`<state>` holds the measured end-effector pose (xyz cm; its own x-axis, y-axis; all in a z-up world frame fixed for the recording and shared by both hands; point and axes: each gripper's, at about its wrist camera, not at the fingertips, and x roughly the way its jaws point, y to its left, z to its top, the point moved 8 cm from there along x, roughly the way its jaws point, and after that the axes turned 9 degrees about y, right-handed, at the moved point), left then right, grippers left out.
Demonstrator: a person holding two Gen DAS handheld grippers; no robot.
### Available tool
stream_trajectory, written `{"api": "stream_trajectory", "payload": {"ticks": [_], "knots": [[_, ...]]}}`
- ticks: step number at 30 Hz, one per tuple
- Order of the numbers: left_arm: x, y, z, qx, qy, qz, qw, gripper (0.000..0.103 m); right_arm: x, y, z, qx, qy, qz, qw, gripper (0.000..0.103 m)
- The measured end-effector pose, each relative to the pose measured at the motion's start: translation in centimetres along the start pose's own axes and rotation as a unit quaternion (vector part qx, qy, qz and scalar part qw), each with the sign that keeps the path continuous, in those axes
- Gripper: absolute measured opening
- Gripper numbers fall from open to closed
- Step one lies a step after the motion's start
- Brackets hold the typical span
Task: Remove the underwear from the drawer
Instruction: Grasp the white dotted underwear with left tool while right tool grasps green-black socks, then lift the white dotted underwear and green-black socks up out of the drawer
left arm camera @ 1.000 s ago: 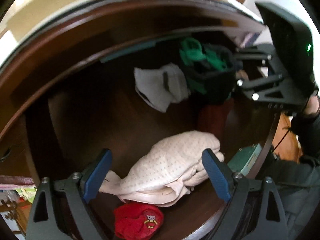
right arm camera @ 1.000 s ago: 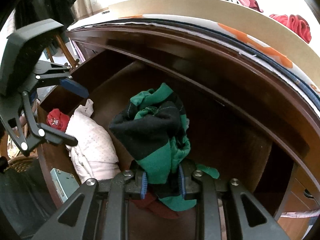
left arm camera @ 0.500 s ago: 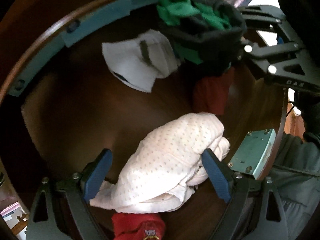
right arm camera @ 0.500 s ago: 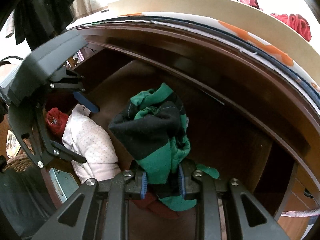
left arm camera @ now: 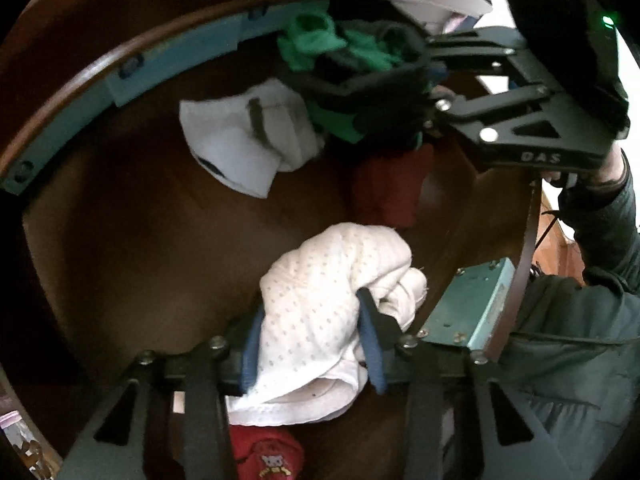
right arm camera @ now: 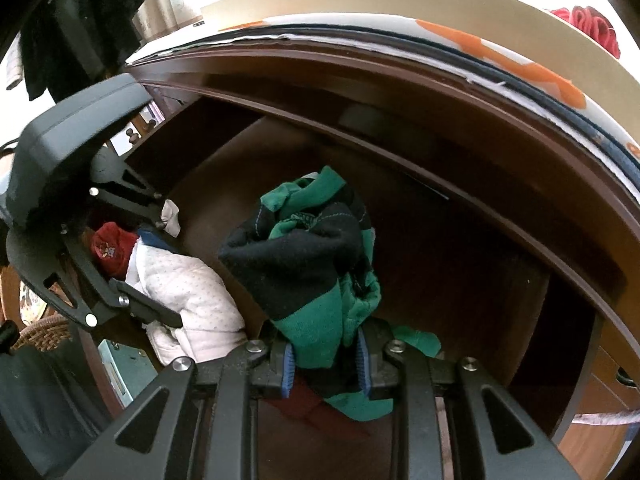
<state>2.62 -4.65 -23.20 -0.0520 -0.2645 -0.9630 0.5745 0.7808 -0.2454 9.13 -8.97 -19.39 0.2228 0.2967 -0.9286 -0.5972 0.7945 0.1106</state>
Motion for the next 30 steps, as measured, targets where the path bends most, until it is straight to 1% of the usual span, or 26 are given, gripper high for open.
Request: {"api": "stream_trajectory", "payload": {"ticks": [5,10,14,15,19,20,30], "knots": [[-1.9,-0.1,-0.4,-0.02,-0.059,0.019,0.9979,0.04,-0.1,0.2,0.0,-0.001,-0.002,-0.004,1.0,0.026],[-3.7,0.1,-1.0,-0.055,-0.116,0.029,0.9913,0.04,-0.3,0.2,-0.1,0.002,-0.009,-0.005,1.0,0.026],[-5.1,0.4,-1.8,-0.083,-0.16,0.018,0.9836,0.04,-0.3,0.1,-0.3,0.005,-0.01,-0.004,1.0,0.026],[-5.3,0.9,-0.4,-0.09,-0.168,0.015,0.9815,0.04,-0.3,0.0,-0.3,0.005,-0.01,-0.003,1.0,0.026],[-6.3,1.4,-0.8,-0.116,-0.194,0.01,0.9742,0.04,-0.5,0.0,-0.4,0.008,-0.012,-0.002,1.0,0.026],[-6.5,2.0,-1.0,-0.119,-0.198,0.011,0.9729,0.04,-0.6,-0.1,-0.4,0.009,-0.013,-0.002,1.0,0.026],[-7.8,2.7,-2.3,-0.153,-0.258,0.008,0.9539,0.04,-1.4,-0.2,-0.6,0.011,-0.027,0.003,1.0,0.026]]}}
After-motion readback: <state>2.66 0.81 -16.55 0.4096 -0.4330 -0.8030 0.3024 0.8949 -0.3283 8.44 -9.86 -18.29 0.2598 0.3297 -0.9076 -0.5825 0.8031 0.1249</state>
